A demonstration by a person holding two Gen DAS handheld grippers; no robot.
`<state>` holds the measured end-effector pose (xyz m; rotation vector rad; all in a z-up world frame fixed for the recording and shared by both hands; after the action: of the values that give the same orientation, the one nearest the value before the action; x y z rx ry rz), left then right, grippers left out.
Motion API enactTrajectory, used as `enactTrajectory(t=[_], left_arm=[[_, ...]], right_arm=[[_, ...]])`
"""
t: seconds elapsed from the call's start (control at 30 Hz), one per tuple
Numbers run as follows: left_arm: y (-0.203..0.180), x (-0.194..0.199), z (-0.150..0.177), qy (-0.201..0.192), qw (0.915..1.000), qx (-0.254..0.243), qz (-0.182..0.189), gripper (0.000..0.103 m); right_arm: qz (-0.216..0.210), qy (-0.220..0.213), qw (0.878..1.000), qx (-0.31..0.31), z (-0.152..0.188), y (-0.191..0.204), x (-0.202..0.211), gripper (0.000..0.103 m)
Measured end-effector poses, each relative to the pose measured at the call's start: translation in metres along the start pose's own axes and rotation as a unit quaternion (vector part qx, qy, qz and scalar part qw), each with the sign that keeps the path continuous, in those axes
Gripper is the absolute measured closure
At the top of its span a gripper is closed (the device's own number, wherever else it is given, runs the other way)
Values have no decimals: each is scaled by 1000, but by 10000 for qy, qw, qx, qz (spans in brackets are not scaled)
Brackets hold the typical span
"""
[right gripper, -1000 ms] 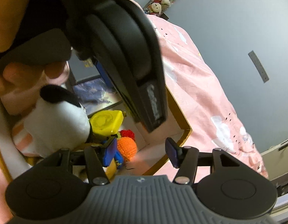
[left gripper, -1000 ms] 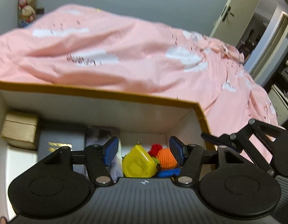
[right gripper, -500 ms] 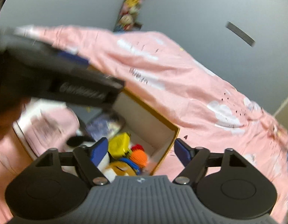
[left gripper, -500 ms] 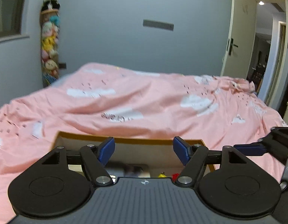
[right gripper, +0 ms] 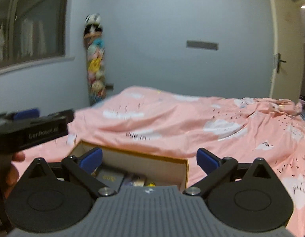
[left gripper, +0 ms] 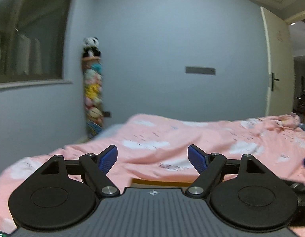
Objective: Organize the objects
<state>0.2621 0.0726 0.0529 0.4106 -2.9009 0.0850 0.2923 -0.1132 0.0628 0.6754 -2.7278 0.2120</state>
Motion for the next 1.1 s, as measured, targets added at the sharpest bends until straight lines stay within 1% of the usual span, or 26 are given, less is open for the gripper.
enactTrajectory(t=[0.07,0.17,0.23,0.3,0.4,0.53,0.63,0.77,0.83,0.9,1.03,1.1], left_arm=[[3,5,2,-17,9998,-162,-71,10],[2,9,8,130,9993,-355,-4,10],[2,13,13,260,9990,-349,46,10],[0,18,21,398,9987,-248,195,10],[-1,22,43,789,9960,-35,422,10],[1,20,82,1544,9861,242,564,10],[4,21,107,1864,9802,316,583,10],[12,24,128,2074,9764,358,474,10],[11,22,134,2199,9734,426,481,10],[9,23,138,2244,9720,463,517,10],[6,29,143,2160,9744,358,515,10],[5,28,147,2197,9737,326,510,10]], right_arm=[[128,-170,9997,-152,0,2,9,1],[270,-280,9990,-223,8,9,6,1],[276,-276,9989,-242,14,13,9,1],[312,-214,9989,-260,22,17,12,1],[340,-26,9991,-250,37,23,22,1],[471,132,9988,-60,60,25,25,1],[494,217,9985,27,73,26,26,1],[496,411,9979,79,92,25,20,1],[506,507,9974,111,100,24,16,1],[511,588,9969,113,106,22,13,1],[472,744,9961,84,117,18,4,1],[444,782,9959,74,120,18,3,1]])
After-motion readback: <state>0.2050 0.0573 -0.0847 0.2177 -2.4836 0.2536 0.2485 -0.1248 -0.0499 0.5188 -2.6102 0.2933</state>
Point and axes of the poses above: each gripper's, at about its wrist camera, not at the fingertips, and x roughly against the way its jaws point, y to its left, z to its underside, the point moved 10 cm from there along -x, roughly the way its jaws point, and after that the axes turned 13 degrees about z, right-handed, at the moved point
